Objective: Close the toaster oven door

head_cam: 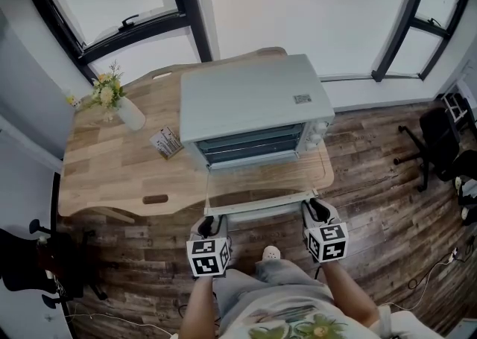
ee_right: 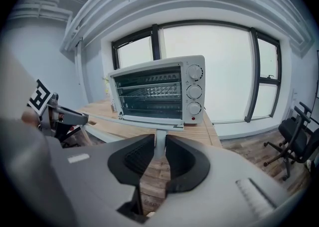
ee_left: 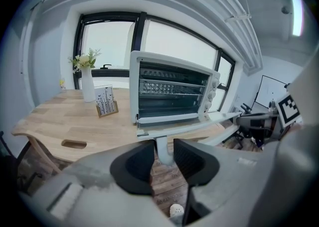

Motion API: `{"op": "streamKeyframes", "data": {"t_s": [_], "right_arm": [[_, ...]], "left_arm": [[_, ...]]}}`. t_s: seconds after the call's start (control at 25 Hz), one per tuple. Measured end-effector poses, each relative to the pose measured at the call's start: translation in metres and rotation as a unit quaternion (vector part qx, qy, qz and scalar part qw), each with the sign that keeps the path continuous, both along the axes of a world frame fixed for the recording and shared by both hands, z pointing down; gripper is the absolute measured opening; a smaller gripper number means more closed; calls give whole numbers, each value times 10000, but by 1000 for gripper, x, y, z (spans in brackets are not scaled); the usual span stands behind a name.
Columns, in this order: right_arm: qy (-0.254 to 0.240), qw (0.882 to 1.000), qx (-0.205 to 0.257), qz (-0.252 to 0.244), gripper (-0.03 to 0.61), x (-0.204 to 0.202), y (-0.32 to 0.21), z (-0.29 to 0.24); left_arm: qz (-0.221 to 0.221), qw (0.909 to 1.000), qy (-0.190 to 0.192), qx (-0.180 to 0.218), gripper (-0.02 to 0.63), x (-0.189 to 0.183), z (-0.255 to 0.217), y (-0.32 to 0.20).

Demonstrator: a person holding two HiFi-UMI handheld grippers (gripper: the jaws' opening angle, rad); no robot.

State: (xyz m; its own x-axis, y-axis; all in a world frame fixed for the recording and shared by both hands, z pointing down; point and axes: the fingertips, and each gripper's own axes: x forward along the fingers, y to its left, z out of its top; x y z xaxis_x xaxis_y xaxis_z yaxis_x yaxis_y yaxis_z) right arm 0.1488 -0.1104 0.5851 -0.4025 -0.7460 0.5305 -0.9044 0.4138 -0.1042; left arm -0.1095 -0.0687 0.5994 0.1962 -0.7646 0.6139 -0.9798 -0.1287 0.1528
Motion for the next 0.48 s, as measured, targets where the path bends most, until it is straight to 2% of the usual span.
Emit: {"op": "streamKeyframes", "data": {"t_s": [0.48], "right_arm": [[-28, 9997, 196, -134, 78, -3, -6, -10]], "left_arm": [[-268, 9996, 3, 83, 106, -6, -10, -6]]}}
